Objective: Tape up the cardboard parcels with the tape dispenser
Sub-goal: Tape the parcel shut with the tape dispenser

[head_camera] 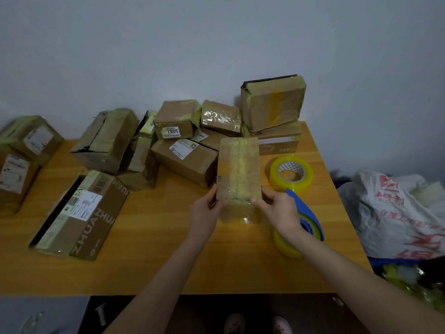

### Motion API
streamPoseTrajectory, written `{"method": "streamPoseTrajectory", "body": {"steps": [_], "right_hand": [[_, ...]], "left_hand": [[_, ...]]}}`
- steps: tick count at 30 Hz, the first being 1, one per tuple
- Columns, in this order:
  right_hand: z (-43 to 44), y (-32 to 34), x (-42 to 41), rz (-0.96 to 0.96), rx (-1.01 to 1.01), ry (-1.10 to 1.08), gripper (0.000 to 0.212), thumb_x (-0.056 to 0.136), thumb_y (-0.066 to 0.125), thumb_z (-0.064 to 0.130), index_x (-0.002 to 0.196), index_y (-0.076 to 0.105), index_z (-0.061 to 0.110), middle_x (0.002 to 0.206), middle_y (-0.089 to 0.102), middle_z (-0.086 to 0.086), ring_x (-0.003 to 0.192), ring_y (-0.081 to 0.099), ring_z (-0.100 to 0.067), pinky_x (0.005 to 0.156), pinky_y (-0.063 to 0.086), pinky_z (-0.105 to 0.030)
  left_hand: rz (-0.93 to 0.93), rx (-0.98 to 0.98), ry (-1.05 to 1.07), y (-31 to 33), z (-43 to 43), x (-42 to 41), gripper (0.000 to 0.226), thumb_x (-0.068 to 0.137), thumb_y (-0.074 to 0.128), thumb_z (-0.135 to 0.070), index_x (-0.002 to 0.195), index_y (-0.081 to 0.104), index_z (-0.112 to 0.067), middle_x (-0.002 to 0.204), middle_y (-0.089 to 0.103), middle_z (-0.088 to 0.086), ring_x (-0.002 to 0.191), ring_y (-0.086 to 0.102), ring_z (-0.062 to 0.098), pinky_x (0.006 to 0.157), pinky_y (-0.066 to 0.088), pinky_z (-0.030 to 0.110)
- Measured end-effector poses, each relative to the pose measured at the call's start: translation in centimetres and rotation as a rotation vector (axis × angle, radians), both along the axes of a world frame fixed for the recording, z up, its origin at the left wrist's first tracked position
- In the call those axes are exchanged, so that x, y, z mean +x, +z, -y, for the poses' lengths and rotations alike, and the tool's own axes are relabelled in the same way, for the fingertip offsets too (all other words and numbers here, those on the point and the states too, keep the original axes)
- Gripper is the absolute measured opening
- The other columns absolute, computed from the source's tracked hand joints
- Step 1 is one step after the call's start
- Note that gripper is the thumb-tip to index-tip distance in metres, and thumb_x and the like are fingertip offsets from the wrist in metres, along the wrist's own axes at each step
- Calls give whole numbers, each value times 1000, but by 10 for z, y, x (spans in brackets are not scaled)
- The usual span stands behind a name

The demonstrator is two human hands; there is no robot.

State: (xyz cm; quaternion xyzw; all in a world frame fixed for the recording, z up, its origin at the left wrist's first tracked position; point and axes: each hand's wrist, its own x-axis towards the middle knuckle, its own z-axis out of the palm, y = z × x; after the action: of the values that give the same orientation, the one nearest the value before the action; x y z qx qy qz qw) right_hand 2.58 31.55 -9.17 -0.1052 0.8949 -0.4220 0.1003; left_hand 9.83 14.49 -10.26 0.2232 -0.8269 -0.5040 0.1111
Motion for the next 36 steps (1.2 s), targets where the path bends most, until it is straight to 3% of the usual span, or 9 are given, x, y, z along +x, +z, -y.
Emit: {"method": "streamPoseTrajectory", "body": {"steps": [4, 9, 13, 18, 22, 25, 28, 31, 36], "right_hand": [[-1, -8, 0, -158, 83, 16, 62, 81, 72, 42, 132, 57, 12, 108, 72, -8, 95, 68, -19, 85, 55, -31], [-1, -11, -4, -284, 217, 100, 55, 80, 70, 46, 121, 63, 11, 93, 74, -9, 85, 69, -26, 74, 55, -39], [3, -9, -5, -237, 373, 138, 73, 77, 67, 59, 130, 45, 13, 94, 71, -6, 83, 68, -25, 65, 51, -35], [10, -9, -6, -254, 402, 119, 89, 78, 60, 66, 144, 28, 15, 95, 69, -7, 79, 66, -26, 59, 46, -33], [5, -12, -7, -199, 397, 145, 85, 84, 64, 52, 149, 20, 20, 97, 68, -5, 83, 66, -23, 68, 53, -35], [4, -7, -11, -167, 412, 152, 86, 81, 53, 70, 146, 22, 24, 80, 63, 4, 70, 62, -17, 50, 44, -30], [10, -1, -17, -31, 299, 51, 71, 87, 44, 69, 138, 37, 22, 87, 66, 0, 79, 64, -22, 59, 51, -34], [15, 3, -14, 23, 211, 153, 42, 95, 49, 50, 119, 56, 17, 94, 70, -3, 81, 67, -22, 72, 56, -38], [7, 18, -21, 8, 166, 342, 10, 94, 59, 28, 93, 68, 30, 81, 63, 15, 85, 64, -11, 74, 53, -31]], "left_hand": [[-66, -144, -16, -6, 5, 2, 61, 80, 74, -15, 134, 46, -21, 105, 61, -14, 80, 53, -26, 72, 42, -3], [-43, -233, 2, -14, -1, 3, 73, 80, 74, -12, 142, 38, -30, 114, 69, 1, 95, 61, 1, 85, 45, 8], [28, -246, -79, -13, -3, 5, 81, 83, 71, -34, 150, 25, -26, 128, 60, -3, 103, 62, 11, 89, 53, 31], [48, -483, -144, -12, 3, -2, 66, 95, 50, -35, 150, 19, -14, 124, 57, 6, 100, 55, 14, 87, 45, 28], [80, -400, -164, -14, 4, 5, 65, 97, 50, -22, 144, 5, -30, 109, 66, 6, 86, 56, 9, 76, 42, 15], [112, -292, -181, -11, 3, 6, 69, 97, 43, -42, 151, 3, -30, 134, 55, 4, 112, 55, 17, 95, 47, 34], [149, -251, -94, -3, -10, -8, 85, 88, 46, -63, 153, 6, -23, 152, 28, 4, 133, 38, 22, 103, 38, 39], [246, -434, -74, 10, -12, -25, 96, 78, 48, -75, 150, 16, -21, 149, 24, 10, 135, 31, 28, 103, 36, 41], [601, -660, -216, 28, 17, -29, 119, 66, 50, -84, 152, -1, -20, 159, 4, 11, 145, 11, 31, 111, 19, 57]]}}
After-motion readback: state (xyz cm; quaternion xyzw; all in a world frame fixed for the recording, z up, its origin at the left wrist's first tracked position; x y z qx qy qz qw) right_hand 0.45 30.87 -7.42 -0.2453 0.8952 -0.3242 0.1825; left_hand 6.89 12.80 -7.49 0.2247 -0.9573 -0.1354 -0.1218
